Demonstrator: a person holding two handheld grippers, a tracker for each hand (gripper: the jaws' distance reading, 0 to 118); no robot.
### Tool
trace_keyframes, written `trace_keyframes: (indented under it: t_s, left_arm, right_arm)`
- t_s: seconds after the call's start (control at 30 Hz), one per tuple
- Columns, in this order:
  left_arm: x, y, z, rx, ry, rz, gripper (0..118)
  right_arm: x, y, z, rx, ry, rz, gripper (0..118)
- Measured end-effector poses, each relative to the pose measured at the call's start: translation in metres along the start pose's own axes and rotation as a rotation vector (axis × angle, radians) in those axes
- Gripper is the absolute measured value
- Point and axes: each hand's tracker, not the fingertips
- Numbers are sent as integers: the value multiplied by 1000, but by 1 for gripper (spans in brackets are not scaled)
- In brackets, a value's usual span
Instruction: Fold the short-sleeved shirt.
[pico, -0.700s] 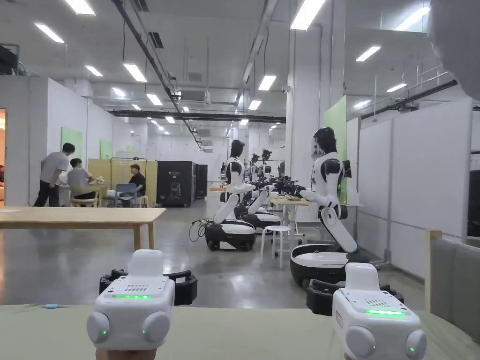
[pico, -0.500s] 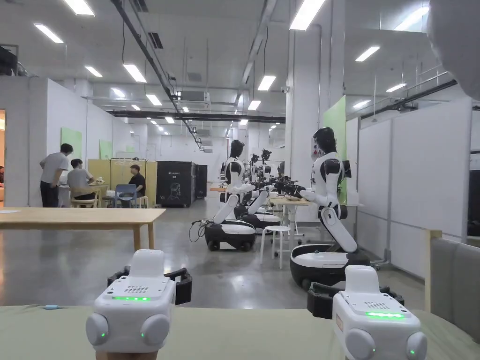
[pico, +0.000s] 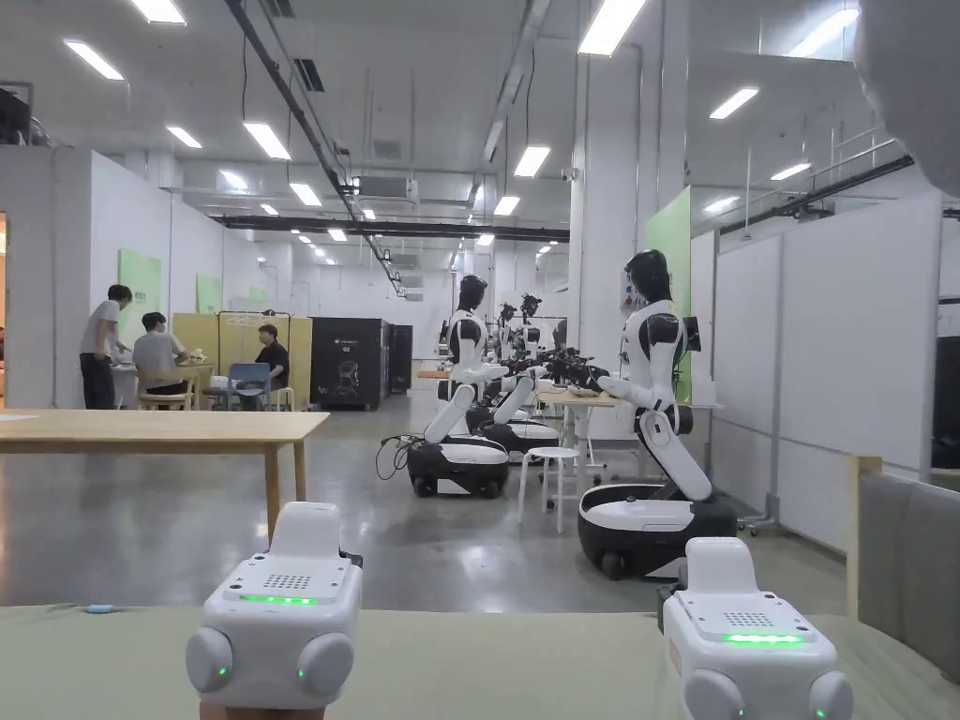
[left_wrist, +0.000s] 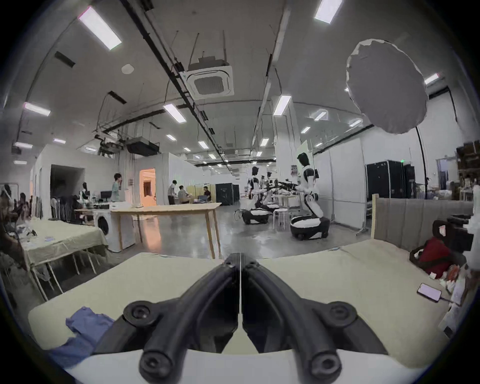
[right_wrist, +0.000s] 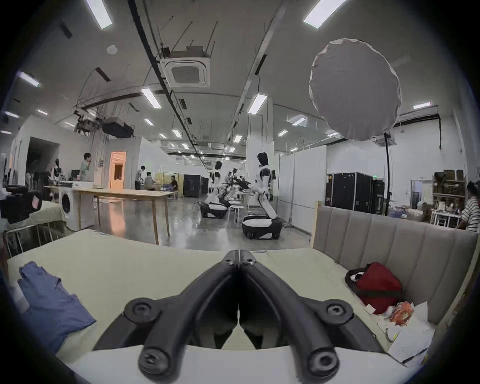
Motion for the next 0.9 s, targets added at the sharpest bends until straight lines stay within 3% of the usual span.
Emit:
trace_keyframes:
  t_s: [0.13,0.23,0.47,0.6,0.8,0.9]
  left_arm:
    - [-32,-7,5,-12,43,23,0]
    - [-76,-15,19,-13,102,18,0]
    - [-198,-24,70,-51,317,-28,0]
    - [-247,-25,95,-73,369,-35,0]
    - [-270,-34,101,-113,391,-38,0]
    - [-278,-47,80,-262,221,-8,0]
  right_arm:
    - [-27,4,5,9,25,2,0]
    - [-60,10,-5,35,106,-15,0]
    - [-199,18,21,52,341,-16,0]
    - [-248,15,32,59,460,-16,0]
    - [-267,9,18,37,515,-24,0]
    - [-258,10,25,44,528,-1,0]
